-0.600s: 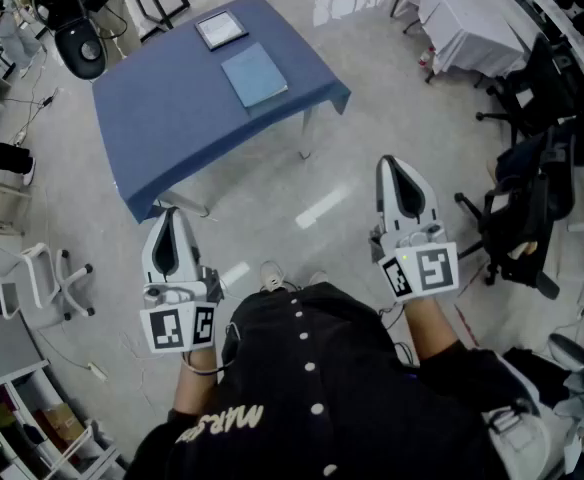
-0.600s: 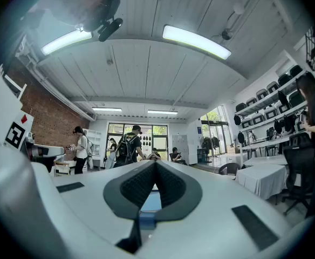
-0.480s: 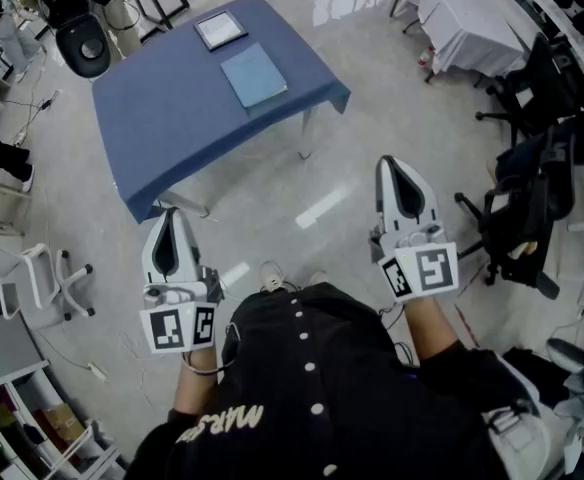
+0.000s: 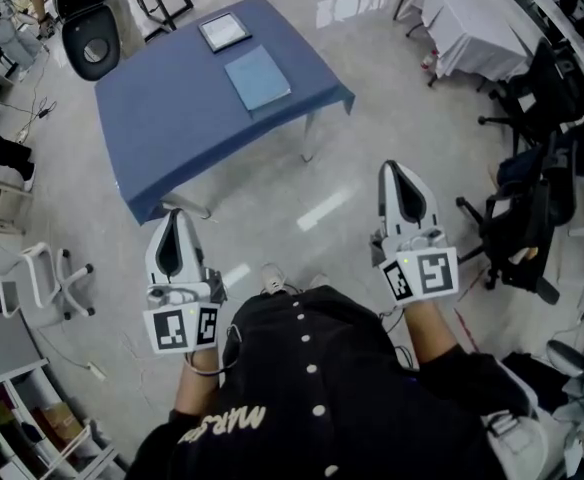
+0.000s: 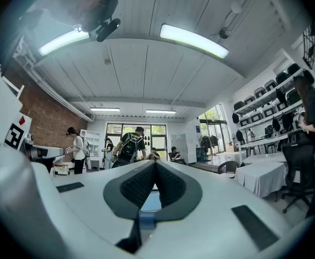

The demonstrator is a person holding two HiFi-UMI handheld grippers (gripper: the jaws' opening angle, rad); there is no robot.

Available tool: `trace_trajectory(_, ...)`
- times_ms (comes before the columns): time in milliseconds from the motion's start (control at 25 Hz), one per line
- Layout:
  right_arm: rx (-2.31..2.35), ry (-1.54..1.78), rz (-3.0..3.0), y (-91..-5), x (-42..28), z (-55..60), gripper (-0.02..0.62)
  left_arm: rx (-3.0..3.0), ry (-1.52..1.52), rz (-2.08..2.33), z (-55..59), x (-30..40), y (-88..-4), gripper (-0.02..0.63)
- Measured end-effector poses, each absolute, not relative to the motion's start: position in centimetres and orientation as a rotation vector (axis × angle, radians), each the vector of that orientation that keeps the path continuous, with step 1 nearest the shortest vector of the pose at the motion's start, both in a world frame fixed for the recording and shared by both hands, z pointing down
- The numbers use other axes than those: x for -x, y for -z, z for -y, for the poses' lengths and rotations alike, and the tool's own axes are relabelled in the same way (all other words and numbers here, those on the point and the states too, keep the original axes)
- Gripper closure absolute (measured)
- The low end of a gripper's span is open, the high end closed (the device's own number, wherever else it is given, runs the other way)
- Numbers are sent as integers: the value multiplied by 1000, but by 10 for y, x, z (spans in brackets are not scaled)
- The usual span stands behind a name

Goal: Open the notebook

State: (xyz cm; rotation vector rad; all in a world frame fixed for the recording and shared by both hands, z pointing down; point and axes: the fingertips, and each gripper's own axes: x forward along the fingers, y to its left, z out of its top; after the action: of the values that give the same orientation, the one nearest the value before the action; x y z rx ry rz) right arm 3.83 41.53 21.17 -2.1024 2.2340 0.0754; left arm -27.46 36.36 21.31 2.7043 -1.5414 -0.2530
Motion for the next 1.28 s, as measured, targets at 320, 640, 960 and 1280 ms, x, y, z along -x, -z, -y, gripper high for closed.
trace_trajectory(320, 2083, -76, -2218, -212, -32, -407, 591, -2693, 259, 1539, -354, 280, -216, 603)
trace_trajectory(640, 2113, -69, -2216, -212, -20, -391, 591, -2754, 163, 1579, -336, 285, -216, 425)
trace_trajectory(960, 2151, -72, -2152, -210, -10, -369, 591, -2735, 62, 1538, -299, 298, -231, 264)
trace_trajectory(1280, 2216, -72, -2082, -219, 4, -346, 591, -2789, 52, 1466, -259, 309, -239, 264)
